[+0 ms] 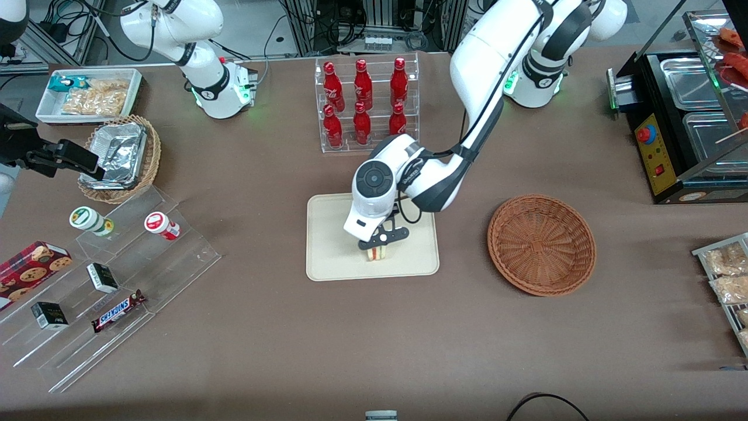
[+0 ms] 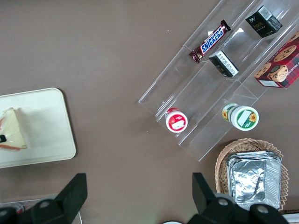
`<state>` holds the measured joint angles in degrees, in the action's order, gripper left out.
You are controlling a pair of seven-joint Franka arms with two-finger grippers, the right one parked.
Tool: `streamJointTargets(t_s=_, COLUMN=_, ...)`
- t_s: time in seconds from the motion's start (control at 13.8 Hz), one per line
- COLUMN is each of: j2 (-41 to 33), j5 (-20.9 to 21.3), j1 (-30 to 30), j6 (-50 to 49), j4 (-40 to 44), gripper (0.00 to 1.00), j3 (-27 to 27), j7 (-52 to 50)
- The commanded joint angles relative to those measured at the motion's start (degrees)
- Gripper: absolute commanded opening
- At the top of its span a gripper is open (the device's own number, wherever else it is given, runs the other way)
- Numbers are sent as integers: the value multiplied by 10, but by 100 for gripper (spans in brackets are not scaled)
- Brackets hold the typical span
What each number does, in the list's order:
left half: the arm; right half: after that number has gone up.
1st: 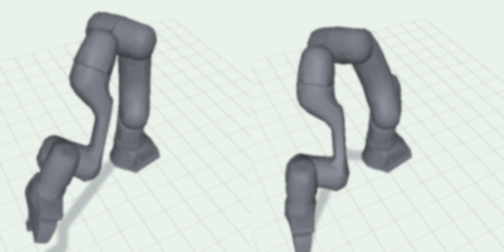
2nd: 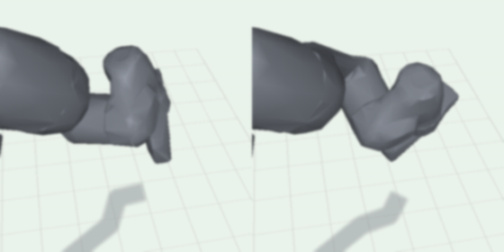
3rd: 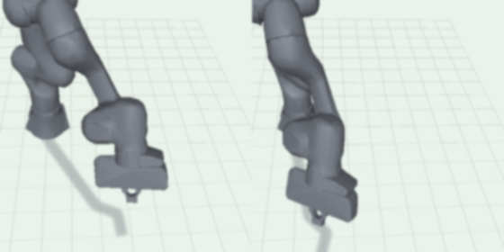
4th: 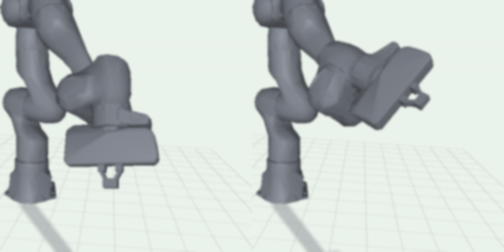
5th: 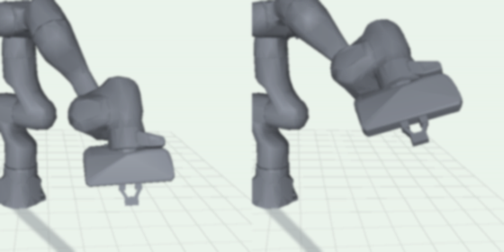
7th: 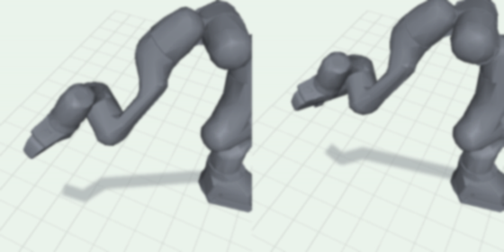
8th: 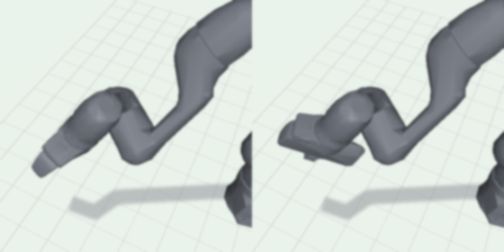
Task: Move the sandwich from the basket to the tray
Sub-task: 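Lower the sandwich onto the tray and open the left gripper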
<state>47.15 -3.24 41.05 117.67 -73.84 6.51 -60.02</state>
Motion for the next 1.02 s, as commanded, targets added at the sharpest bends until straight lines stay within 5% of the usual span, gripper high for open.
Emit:
streamJointTargets(t_s=0.0, j2=17, j5=-1, j1=8, j6=-20, j4=35, gripper=4, j3=-3, j7=-13)
streamJointTargets(t_s=0.22, j2=22, j5=3, j1=9, j6=-18, j4=35, gripper=9, j3=-3, j7=-12)
streamJointTargets(t_s=0.29, j2=22, j5=3, j1=9, j6=-18, j4=35, gripper=23, j3=-3, j7=-12)
streamJointTargets(t_s=0.44, j2=21, j5=5, j1=12, j6=-19, j4=33, gripper=100, j3=-3, j7=-13)
streamJointTargets(t_s=0.94, j2=-40, j5=42, j1=18, j6=-80, j4=33, gripper=100, j3=-5, j7=-9)
